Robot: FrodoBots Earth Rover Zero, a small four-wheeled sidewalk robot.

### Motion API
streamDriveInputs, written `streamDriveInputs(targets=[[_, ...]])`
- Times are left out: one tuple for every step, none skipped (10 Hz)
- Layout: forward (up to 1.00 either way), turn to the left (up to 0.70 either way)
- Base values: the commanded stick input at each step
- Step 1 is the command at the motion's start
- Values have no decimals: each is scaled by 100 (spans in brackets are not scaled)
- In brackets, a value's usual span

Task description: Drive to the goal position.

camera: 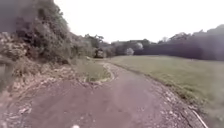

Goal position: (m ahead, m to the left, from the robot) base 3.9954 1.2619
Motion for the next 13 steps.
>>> streamDriveInputs(targets=[[70, 0], [70, 0], [70, 0], [70, 0], [70, 0], [70, 0], [70, 0], [70, 0], [70, -10], [70, -30], [70, -31], [70, -31], [70, -31]])
